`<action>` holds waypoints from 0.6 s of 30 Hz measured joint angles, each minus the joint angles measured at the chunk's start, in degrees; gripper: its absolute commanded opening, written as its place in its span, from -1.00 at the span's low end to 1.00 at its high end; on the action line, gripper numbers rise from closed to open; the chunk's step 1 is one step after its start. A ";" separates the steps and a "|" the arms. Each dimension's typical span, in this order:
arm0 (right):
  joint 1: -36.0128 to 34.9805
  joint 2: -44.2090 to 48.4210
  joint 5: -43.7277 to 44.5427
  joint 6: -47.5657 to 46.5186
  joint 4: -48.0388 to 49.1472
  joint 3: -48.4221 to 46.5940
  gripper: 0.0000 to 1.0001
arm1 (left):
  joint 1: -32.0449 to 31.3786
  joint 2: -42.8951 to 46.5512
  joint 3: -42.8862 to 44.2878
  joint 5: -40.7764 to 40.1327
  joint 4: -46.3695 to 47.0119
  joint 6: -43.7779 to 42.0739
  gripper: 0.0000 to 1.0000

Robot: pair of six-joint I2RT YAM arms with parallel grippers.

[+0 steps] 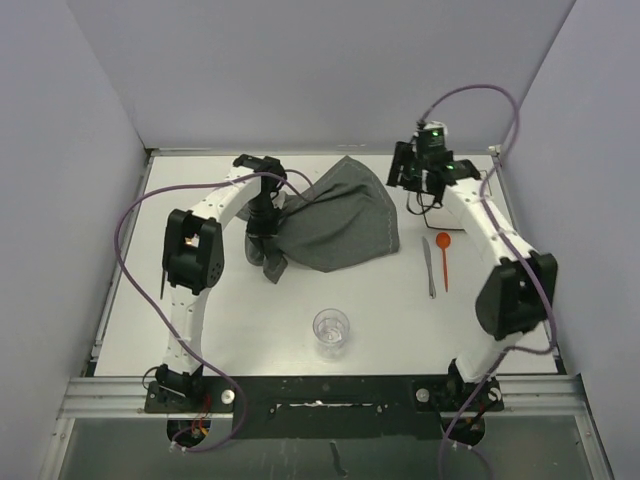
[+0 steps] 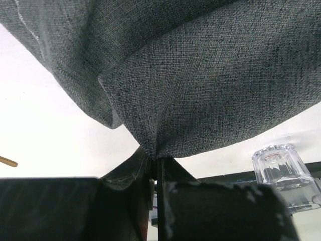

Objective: Set the dinner table for one person
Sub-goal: Flatten out the napkin at the center of the board.

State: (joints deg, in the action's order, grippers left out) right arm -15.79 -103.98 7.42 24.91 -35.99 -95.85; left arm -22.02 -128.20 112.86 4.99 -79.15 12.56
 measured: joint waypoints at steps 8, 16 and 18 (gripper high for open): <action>10.69 11.65 -8.02 6.12 7.69 21.75 0.29 | -0.79 -0.90 -0.13 1.46 1.42 -0.35 -0.94; 12.00 3.85 -18.05 9.42 9.88 29.03 0.29 | -2.01 -0.94 -0.85 1.90 1.81 -0.59 -0.92; 11.89 3.93 -19.08 9.77 10.62 29.03 0.29 | -1.95 -0.94 -1.05 1.90 1.81 -0.72 -0.91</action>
State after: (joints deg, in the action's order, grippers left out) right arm -3.90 -100.05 -11.66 34.68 -25.36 -66.83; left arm -23.97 -129.14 111.81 6.90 -77.34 11.84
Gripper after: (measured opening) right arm 0.646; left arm 0.043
